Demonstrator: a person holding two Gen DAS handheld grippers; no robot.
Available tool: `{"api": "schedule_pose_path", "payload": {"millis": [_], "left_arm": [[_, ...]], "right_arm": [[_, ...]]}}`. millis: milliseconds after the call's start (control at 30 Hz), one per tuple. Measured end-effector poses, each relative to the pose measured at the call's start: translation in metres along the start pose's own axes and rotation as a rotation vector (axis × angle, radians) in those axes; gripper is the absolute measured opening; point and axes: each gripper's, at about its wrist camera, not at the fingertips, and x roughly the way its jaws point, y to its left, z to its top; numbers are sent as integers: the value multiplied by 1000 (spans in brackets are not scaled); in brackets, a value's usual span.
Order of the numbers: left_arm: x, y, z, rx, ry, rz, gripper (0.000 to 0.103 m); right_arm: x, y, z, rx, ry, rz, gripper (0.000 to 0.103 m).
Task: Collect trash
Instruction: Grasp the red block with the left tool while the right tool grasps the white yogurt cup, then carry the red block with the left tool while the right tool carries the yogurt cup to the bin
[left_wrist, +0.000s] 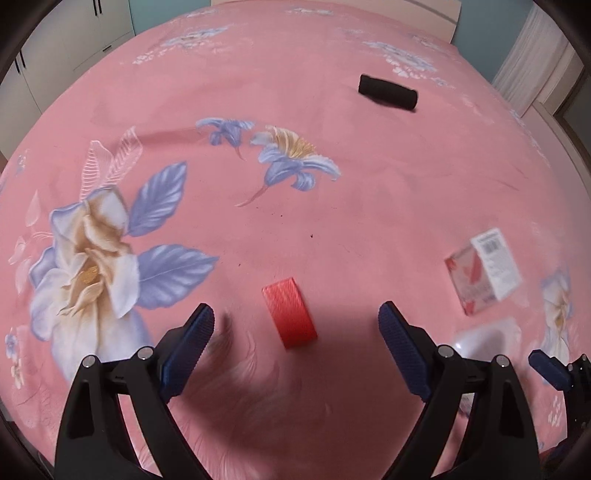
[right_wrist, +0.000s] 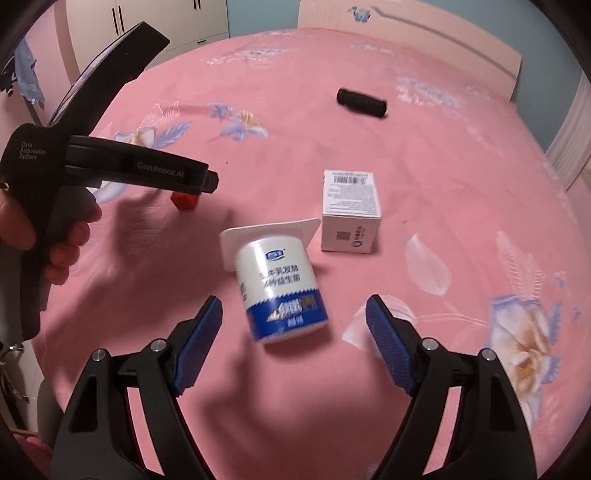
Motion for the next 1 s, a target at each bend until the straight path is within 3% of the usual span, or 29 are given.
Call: {"api": "schedule_pose_path", "payload": {"millis": [167,233,267,333,367,400,433,700,1000], "left_arm": [[20,-1,2,-25,18,-5,88],[23,-5,3,-12,10,0,69],[24,-7,3,-1,4,6,65],[25,-11,4,19,-3,4,46],[26,-11,5,23,-2,2,40],[26,-12,5,30,-1,-1,26],[26,-13,4,38,-2,-10,22],[6,-11,-16,96,-6,-14,22],[-75,-21,-65,232,-110,2,22]], "right_arm": [[25,-5,6,5,12,35,79],[31,-5,8,0,14,40,76],[34,-4,9,-1,13,50,71],[41,-4,10,3,36,69,49],[44,-4,9,13,47,76,49],[45,-4,8,20,43,77,49],[45,-4,7,19,38,74,49],[19,3,-1,25,12,58,49],[-39,12,-14,50,-34,11,49]]}}
